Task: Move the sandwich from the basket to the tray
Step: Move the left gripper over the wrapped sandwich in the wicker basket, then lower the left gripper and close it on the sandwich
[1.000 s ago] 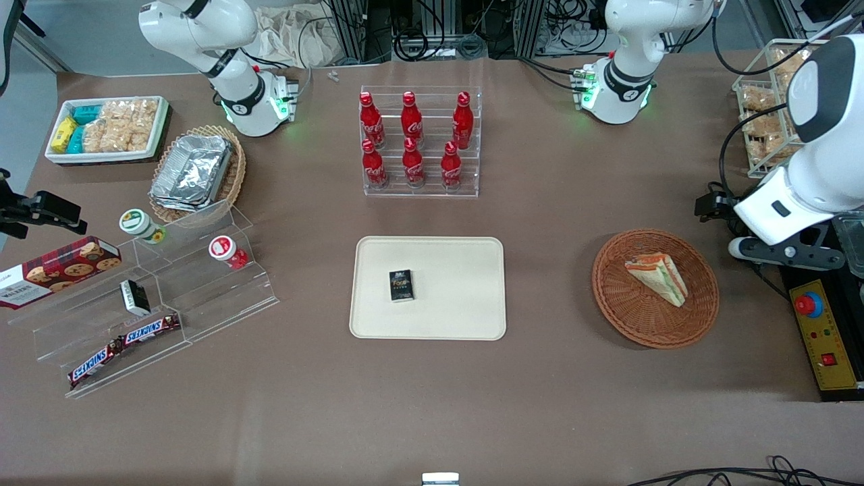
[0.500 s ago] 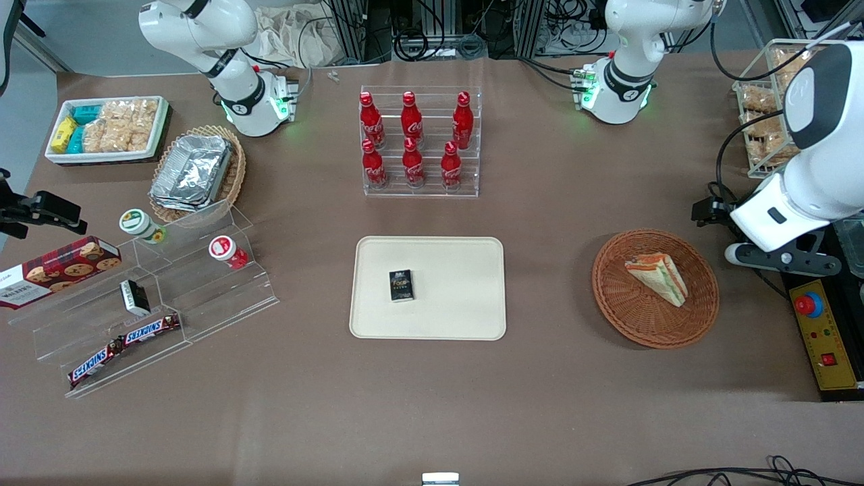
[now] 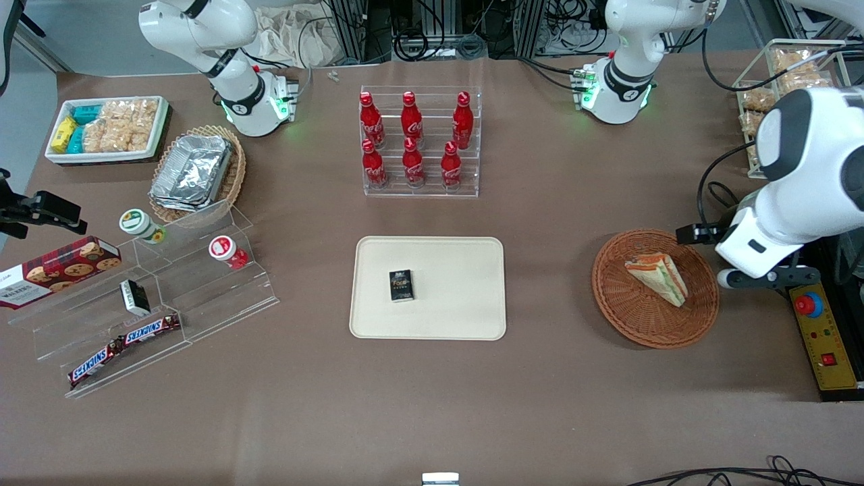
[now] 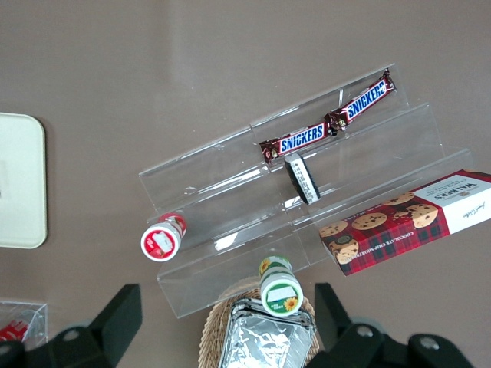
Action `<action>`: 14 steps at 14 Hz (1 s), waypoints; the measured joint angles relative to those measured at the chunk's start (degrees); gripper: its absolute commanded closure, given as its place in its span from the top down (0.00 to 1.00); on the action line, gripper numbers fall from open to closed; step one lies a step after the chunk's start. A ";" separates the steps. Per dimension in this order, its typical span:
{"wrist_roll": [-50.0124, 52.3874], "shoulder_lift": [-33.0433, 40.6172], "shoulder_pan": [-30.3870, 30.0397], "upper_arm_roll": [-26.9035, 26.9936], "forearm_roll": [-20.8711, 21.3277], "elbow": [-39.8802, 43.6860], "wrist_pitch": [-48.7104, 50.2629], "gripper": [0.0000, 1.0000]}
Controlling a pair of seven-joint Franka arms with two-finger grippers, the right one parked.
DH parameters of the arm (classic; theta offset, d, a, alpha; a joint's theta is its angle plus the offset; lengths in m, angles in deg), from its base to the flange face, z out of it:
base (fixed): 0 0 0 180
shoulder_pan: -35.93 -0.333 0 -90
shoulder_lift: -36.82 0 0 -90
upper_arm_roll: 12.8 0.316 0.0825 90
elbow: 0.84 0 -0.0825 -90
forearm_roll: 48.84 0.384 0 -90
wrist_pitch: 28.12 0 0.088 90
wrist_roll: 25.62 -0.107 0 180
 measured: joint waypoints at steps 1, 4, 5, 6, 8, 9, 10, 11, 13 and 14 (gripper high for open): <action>4.35 0.70 -0.03 0.26 0.08 -3.52 -3.80 1.00; 12.64 1.16 -0.09 0.53 0.65 -11.36 -12.67 1.00; 14.28 0.98 -0.09 0.55 1.07 -13.42 -15.39 1.00; 15.76 0.80 -0.11 0.60 1.40 -15.36 -18.16 1.00; 17.65 0.08 -0.15 1.05 1.48 -18.84 -23.76 1.00; 18.55 -0.45 -0.18 1.56 1.48 -20.31 -26.32 1.00; 19.22 -1.14 -0.20 2.31 1.48 -21.35 -28.05 1.00; 19.56 -1.95 -0.25 3.26 1.48 -21.99 -29.16 1.00; 19.95 -3.75 -0.37 5.29 1.48 -22.30 -30.85 1.00; 20.63 -4.59 -0.49 5.96 1.48 -22.30 -31.57 1.00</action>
